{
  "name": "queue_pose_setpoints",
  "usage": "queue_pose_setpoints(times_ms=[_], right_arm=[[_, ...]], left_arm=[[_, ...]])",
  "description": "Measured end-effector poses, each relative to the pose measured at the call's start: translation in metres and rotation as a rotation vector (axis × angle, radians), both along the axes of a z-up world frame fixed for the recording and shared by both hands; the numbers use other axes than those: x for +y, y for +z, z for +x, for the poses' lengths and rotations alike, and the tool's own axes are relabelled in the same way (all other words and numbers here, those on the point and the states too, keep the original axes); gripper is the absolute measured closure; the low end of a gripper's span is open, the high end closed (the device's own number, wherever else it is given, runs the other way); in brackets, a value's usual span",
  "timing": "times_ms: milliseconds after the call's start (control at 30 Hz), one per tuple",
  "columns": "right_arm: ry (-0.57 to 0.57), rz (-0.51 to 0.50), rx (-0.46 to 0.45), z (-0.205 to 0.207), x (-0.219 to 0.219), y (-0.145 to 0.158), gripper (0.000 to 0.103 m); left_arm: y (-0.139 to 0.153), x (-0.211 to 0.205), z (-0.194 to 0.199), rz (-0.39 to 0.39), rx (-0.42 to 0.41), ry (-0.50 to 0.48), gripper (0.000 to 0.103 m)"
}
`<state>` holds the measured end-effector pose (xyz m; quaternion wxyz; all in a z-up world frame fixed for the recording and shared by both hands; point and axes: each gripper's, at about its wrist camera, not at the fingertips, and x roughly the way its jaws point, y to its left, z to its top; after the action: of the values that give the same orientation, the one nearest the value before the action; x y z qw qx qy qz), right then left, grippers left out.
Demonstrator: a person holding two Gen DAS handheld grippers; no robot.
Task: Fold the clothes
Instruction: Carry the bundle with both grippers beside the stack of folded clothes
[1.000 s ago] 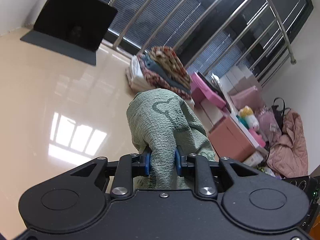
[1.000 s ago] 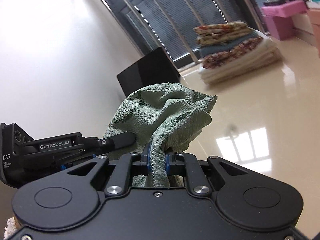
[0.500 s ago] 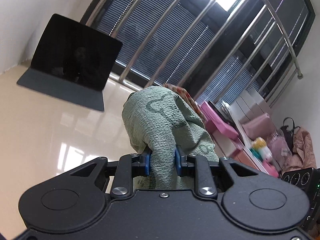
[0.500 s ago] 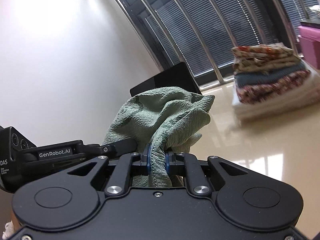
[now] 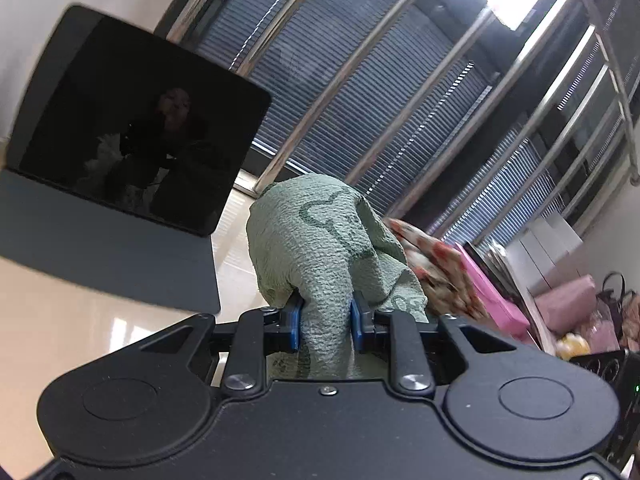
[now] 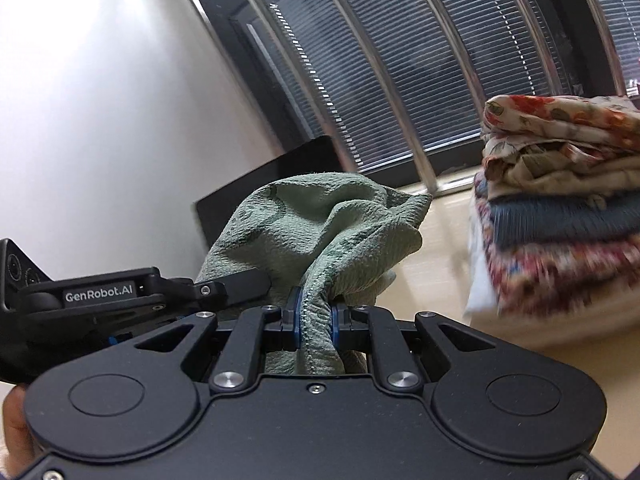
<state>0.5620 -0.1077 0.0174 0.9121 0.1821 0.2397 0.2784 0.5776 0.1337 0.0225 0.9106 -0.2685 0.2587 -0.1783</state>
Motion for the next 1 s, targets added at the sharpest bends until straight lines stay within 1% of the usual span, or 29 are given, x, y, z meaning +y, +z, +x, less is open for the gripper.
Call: queue_pose_setpoints(times_ms=[133, 267, 400, 433, 500, 533, 567, 600, 633, 700, 767, 800, 833, 900, 967, 1000], right_arm=[[-0.039, -0.032, -0.015, 0.035, 0.012, -0.02, 0.089], [-0.065, -0.069, -0.02, 0.063, 0.021, -0.038, 0.089], [-0.088, -0.13, -0.012, 0.076, 0.028, -0.047, 0.088], [-0.094, -0.148, -0.009, 0.078, 0.03, -0.049, 0.086], [-0.111, -0.185, -0.013, 0.078, 0.031, -0.052, 0.084], [-0.12, -0.204, -0.015, 0.077, 0.032, -0.053, 0.079], [-0.128, -0.221, -0.017, 0.077, 0.032, -0.054, 0.073], [-0.13, -0.228, -0.025, 0.074, 0.032, -0.054, 0.061], [-0.125, -0.236, -0.038, 0.069, 0.032, -0.053, 0.053], [-0.127, -0.266, -0.075, 0.059, 0.032, -0.05, 0.048], [-0.143, -0.304, -0.108, 0.046, 0.034, -0.047, 0.046], [-0.149, -0.328, -0.126, 0.039, 0.037, -0.048, 0.045], [-0.156, -0.353, -0.145, 0.031, 0.039, -0.048, 0.043], [-0.177, -0.394, -0.198, 0.016, 0.043, -0.047, 0.04], [-0.196, -0.427, -0.254, 0.0, 0.046, -0.045, 0.04], [-0.199, -0.437, -0.284, -0.007, 0.047, -0.043, 0.04]], left_arm=[[-0.023, 0.003, 0.042, 0.011, 0.021, 0.005, 0.08], [-0.042, 0.005, 0.07, 0.023, 0.033, -0.008, 0.08], [-0.059, 0.006, 0.095, 0.032, 0.057, -0.03, 0.08], [-0.063, 0.006, 0.098, 0.028, 0.072, -0.031, 0.08], [-0.064, 0.005, 0.101, 0.037, 0.084, -0.022, 0.079], [-0.063, 0.005, 0.101, 0.04, 0.087, -0.015, 0.072], [-0.062, 0.006, 0.1, 0.042, 0.084, -0.004, 0.068], [-0.06, 0.008, 0.099, 0.043, 0.08, 0.007, 0.06], [-0.058, 0.01, 0.097, 0.039, 0.071, 0.021, 0.05], [-0.051, 0.016, 0.089, 0.032, 0.034, 0.056, 0.042], [-0.041, 0.021, 0.082, 0.022, -0.032, 0.088, 0.038], [-0.036, 0.024, 0.079, 0.014, -0.067, 0.102, 0.034], [-0.031, 0.026, 0.076, 0.004, -0.099, 0.108, 0.032], [-0.024, 0.027, 0.078, -0.023, -0.146, 0.08, 0.032], [-0.021, 0.019, 0.089, -0.017, -0.153, 0.029, 0.032], [-0.021, 0.013, 0.097, 0.003, -0.143, -0.012, 0.034]])
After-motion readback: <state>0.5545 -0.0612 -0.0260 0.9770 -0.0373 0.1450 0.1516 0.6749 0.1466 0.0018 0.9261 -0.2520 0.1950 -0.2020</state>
